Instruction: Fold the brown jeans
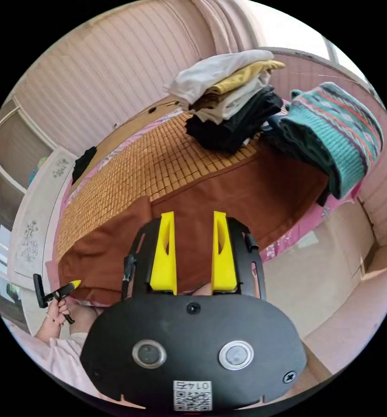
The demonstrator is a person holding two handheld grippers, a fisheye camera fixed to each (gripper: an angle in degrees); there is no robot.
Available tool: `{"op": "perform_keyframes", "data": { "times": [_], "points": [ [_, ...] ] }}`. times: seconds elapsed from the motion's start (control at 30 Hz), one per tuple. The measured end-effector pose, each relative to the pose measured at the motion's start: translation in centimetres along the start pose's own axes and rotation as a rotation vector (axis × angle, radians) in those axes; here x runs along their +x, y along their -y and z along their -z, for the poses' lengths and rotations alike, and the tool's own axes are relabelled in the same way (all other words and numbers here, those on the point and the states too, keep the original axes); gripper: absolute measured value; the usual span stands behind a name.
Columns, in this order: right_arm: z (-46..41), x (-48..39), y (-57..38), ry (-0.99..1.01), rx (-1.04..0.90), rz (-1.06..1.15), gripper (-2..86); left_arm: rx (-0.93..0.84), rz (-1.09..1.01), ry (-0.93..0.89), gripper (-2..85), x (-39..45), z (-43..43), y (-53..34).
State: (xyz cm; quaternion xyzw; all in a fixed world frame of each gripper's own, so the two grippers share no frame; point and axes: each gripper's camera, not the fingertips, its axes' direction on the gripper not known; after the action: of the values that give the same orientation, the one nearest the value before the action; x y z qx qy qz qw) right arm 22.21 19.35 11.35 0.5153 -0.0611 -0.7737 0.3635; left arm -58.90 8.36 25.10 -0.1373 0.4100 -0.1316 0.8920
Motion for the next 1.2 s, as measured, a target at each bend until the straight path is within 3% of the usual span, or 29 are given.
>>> {"op": "perform_keyframes", "data": {
  "times": [0.17, 0.27, 0.4, 0.53, 0.63, 0.7, 0.8, 0.93, 1.0, 1.07, 1.2],
  "points": [
    [1.2, 9.3, -0.7, -0.246, 0.128, -0.317, 14.5, -0.158, -0.12, 0.052, 0.6, 2.4, -5.0, 1.8],
    [0.2, 12.3, -0.6, -0.335, 0.157, -0.449, 15.1, -0.156, -0.144, 0.079, -0.6, 3.2, -4.3, 1.8],
    [-2.0, 15.0, -0.8, -0.27, 0.132, -0.56, 10.0, -0.098, -0.119, 0.105, -0.7, 3.0, -2.2, 1.2],
    [-3.1, 15.6, -1.7, -0.036, 0.139, -0.6, 2.4, -0.043, -0.081, 0.131, 2.1, 2.7, -1.2, 0.5],
    [-2.7, 11.9, -2.0, -0.039, 0.181, -0.406, 1.4, -0.081, -0.014, 0.149, 12.7, 2.4, -3.1, 0.6],
    [-2.1, 8.8, -2.1, -0.001, 0.207, -0.288, 1.2, -0.12, -0.004, 0.153, 12.2, 2.5, -4.6, 0.9],
    [0.1, 2.3, -2.0, 0.114, 0.298, -0.069, 0.9, -0.153, -0.071, 0.306, 4.4, 3.8, -6.0, 1.4],
    [3.4, -12.1, -3.4, 0.346, 0.392, 0.37, 1.2, -0.109, -0.129, 0.243, 0.1, 5.1, -3.4, 0.7],
    [2.6, -20.0, -5.6, 0.436, 0.318, 0.642, 1.5, -0.064, -0.119, 0.167, -0.2, 5.1, -1.1, -0.1],
    [-1.5, -29.2, -10.2, 0.558, 0.084, 0.946, 2.4, -0.02, -0.082, 0.066, -0.3, 4.5, 1.0, -1.7],
    [-11.1, -37.4, -19.3, 0.506, -0.271, 1.166, 4.2, -0.041, -0.021, 0.147, 0.3, 2.9, 0.4, -3.7]
  ]
}}
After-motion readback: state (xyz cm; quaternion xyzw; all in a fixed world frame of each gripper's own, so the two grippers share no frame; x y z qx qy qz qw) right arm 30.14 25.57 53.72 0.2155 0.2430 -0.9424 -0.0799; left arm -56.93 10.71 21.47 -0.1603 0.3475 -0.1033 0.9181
